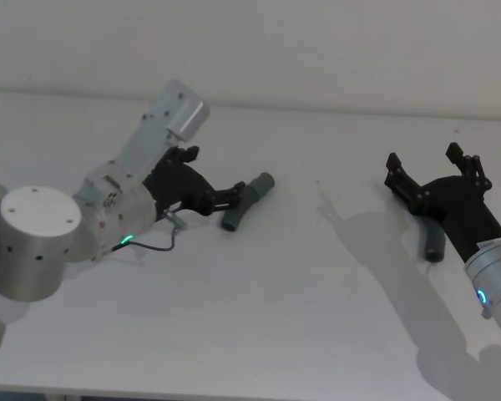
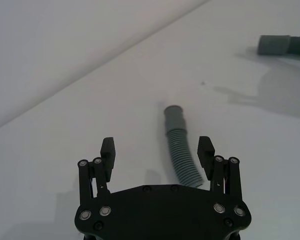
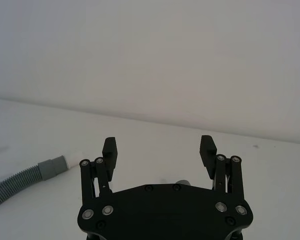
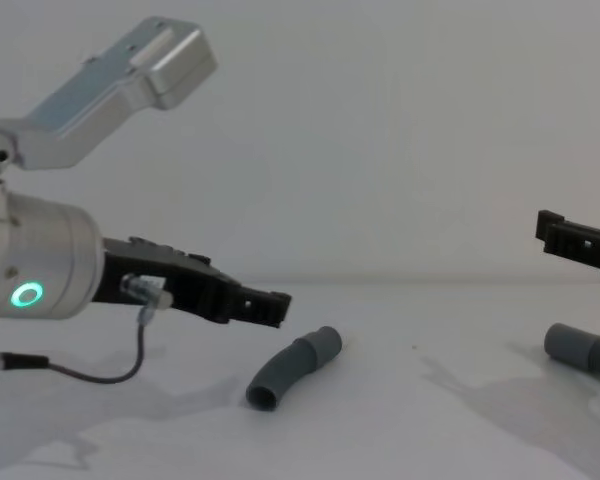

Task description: Use both hands to pick up one end of the pipe from the table, align the ends, and insert them.

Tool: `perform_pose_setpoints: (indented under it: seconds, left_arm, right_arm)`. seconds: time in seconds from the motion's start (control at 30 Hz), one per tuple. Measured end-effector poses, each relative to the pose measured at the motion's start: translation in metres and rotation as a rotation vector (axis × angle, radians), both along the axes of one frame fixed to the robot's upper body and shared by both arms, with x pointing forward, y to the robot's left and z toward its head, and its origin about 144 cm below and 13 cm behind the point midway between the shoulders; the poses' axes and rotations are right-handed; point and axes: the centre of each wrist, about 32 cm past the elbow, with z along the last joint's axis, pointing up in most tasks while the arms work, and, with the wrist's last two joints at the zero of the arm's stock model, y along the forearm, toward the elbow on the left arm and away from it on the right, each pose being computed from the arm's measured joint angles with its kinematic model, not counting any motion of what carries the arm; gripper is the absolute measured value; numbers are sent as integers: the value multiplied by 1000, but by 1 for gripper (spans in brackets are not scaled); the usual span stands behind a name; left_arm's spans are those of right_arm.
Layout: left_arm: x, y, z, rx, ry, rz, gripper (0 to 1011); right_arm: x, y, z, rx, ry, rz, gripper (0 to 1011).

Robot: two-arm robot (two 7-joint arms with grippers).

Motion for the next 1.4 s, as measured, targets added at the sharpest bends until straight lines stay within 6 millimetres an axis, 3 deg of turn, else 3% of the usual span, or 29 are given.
perform_pose_setpoints:
  seconds: [0.8,1.4]
  left_arm:
    - [19,-30,-1,45,109,-26,1000]
    - [32,-39,-2,28,155,14,1000]
  right_arm:
    - [0,0,0,0,0,0,1004]
    - [0,0,0,0,0,0,1004]
